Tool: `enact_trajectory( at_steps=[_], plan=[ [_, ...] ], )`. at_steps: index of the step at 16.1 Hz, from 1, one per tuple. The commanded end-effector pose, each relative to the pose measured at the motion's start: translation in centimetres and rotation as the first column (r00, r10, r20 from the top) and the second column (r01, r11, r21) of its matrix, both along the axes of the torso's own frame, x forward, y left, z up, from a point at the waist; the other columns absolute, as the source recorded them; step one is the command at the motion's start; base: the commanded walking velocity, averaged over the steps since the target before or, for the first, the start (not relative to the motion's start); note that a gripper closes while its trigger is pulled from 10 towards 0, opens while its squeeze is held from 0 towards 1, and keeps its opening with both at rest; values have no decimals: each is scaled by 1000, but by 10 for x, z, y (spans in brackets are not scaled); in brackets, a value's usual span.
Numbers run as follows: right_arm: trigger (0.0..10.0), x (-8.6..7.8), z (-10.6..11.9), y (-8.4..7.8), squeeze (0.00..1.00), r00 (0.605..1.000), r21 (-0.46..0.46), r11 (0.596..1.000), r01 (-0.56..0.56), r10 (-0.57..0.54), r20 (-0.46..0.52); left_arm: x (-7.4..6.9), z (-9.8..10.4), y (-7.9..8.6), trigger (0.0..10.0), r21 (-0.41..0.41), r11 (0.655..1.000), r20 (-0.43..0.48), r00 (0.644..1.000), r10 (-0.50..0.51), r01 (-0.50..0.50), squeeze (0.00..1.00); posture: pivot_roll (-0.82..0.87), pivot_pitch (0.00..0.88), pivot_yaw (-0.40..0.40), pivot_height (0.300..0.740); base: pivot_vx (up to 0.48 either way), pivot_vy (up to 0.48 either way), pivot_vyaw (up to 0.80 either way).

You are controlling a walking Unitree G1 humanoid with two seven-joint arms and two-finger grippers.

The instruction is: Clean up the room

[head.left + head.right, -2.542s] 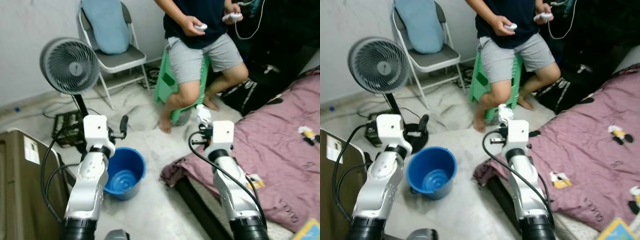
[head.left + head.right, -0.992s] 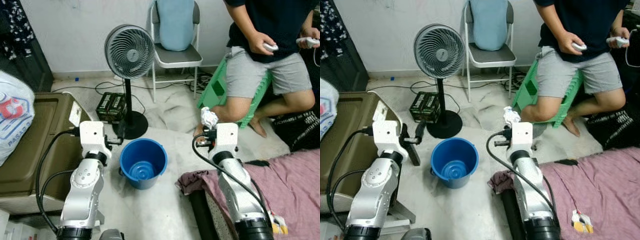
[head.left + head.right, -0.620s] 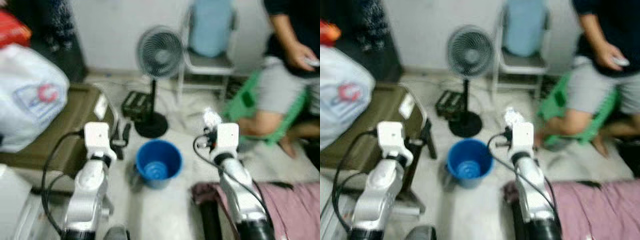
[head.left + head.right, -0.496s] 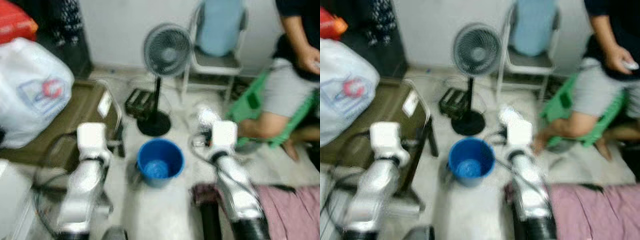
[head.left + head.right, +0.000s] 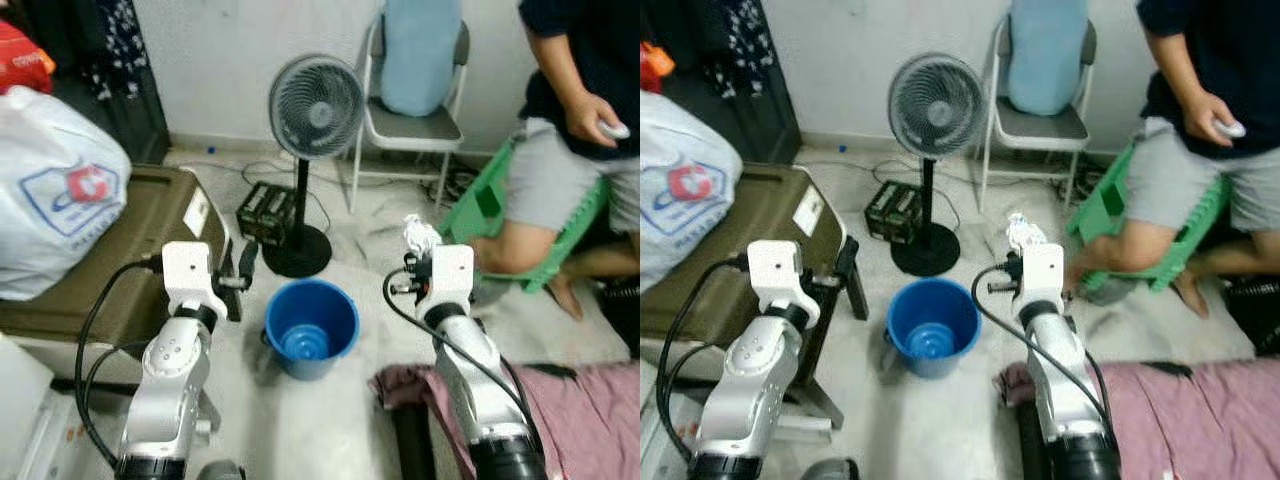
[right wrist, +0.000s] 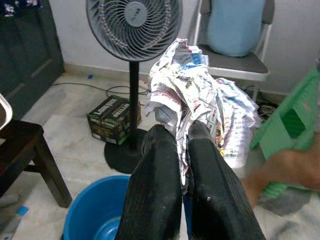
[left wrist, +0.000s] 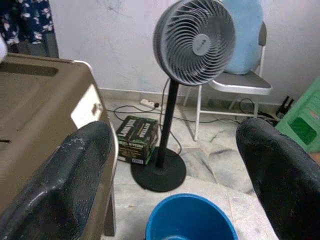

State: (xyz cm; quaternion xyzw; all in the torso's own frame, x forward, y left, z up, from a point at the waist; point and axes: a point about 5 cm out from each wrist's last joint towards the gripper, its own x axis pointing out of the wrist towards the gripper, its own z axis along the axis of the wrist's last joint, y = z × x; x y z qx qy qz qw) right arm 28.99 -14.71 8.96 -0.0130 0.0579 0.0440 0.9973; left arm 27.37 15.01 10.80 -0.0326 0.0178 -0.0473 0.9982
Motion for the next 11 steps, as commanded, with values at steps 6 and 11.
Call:
enact_trajectory(
  at_steps=[6,11],
  plan=[
    [10000,1,1,-1,0,1000,-9,1000,5,-5,-6,-1,2,0,10000,-2,1000,8,1000,-1,1,0,-25,73,-98,740,295,0,0],
    [10000,1,1,-1,0,1000,-13,1000,6,-6,-6,-1,3,-3,10000,-13,1000,11,1000,-15,15,0,-30,74,-97,740,110,0,0]
  ],
)
